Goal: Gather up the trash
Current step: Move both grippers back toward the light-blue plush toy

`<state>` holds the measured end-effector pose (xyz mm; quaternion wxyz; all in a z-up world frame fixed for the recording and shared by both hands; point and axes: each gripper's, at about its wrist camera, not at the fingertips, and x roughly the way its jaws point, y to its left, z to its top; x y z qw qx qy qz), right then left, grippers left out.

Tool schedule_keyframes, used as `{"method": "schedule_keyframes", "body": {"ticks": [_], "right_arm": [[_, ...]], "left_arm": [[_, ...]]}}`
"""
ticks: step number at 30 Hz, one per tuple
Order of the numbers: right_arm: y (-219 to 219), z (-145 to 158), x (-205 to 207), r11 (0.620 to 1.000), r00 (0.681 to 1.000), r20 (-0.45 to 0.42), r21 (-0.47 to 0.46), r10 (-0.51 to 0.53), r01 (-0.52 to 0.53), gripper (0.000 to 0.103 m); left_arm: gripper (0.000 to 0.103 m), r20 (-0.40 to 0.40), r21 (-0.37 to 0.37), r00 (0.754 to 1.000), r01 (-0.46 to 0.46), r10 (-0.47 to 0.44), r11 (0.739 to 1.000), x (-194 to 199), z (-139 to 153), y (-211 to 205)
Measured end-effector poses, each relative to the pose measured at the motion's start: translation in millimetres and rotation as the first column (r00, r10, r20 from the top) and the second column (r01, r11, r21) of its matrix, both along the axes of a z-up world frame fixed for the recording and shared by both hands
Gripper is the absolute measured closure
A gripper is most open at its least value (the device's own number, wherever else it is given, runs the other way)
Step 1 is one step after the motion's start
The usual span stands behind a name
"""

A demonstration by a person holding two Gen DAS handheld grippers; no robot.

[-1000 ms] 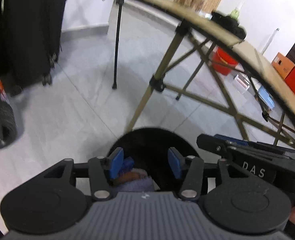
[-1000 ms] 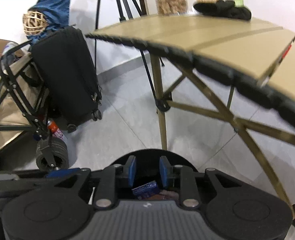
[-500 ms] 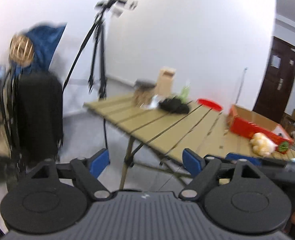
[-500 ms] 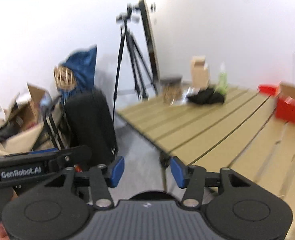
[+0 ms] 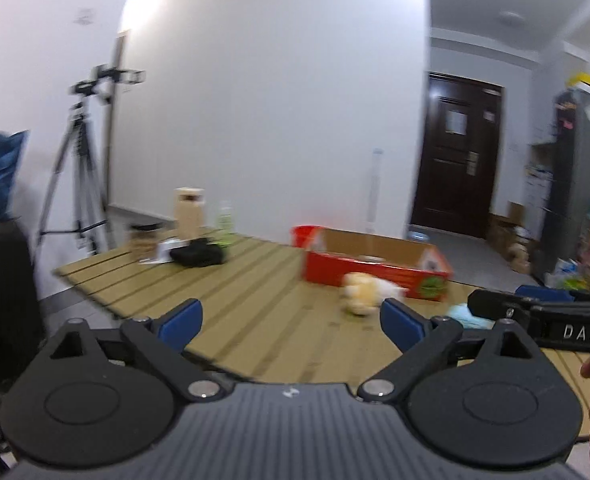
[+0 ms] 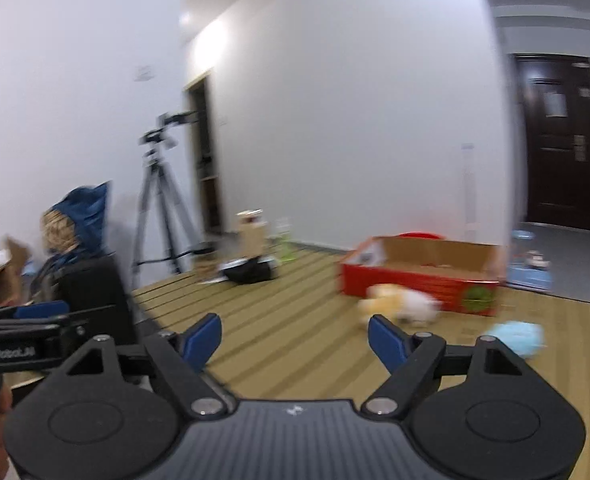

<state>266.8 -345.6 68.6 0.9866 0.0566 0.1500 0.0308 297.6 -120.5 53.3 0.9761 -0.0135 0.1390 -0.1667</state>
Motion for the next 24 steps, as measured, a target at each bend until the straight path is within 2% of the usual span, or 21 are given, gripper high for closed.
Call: {"method": "schedule_keyframes", "body": {"ticks": [5,11,14,20,22,24], "right_arm": [[-75,-11,-28,0.989,0.989,-0.001,0.015,-0.146,0.146,0.019],[-140,-36,-23,0.968,0.968,-0.041,0.036,-0.246,0.247,0.020],[-161,-48,-4,0.961,0.961,-0.065,0.038,-0.270,0.273,0.020],[-203,-70,59,0.950,0.947,-0.101,0.046,-0.304,0.309,0.021],[-221,-78,86,0.947,0.944,-0.127,0.058,-0.306,0.315,0.023],[-237,-88,113,0.946,0.941,-0.148,0.074,-0.303,0.317,0.029]], "left_arm": [[0.005,-0.016,0.004,0.994,0.109,-0.109,0.994,2,-10,-68],[0.005,-0.071,0.032,0.975,0.211,-0.209,0.977,31,-33,-139],[0.005,-0.094,0.039,0.966,0.247,-0.242,0.968,57,-44,-171],[0.007,-0.138,0.057,0.945,0.307,-0.297,0.950,123,-66,-231],[0.013,-0.158,0.040,0.930,0.341,-0.331,0.939,152,-73,-249],[0.018,-0.222,-0.001,0.896,0.393,-0.384,0.919,186,-83,-267]]}}
